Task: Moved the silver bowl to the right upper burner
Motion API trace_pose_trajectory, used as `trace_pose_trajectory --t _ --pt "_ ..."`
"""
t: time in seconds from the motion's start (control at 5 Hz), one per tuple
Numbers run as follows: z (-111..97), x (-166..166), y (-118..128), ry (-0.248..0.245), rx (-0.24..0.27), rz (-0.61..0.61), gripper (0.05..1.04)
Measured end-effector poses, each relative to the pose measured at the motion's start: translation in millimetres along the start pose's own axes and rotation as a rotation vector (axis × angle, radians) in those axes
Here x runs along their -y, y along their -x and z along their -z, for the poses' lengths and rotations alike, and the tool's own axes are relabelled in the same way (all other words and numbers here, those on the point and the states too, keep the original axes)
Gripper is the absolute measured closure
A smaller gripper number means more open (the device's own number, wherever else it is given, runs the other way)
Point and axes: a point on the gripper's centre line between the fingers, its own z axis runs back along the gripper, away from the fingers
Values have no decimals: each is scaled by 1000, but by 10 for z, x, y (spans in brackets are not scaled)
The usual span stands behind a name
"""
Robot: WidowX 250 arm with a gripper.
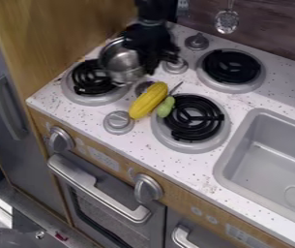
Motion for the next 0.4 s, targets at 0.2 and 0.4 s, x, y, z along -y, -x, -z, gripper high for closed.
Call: trace_pose_trajectory --t 0.2,0.4 --pt "-58 311 15 15 33 107 993" --pt "-64 657 7 42 68 220 993"
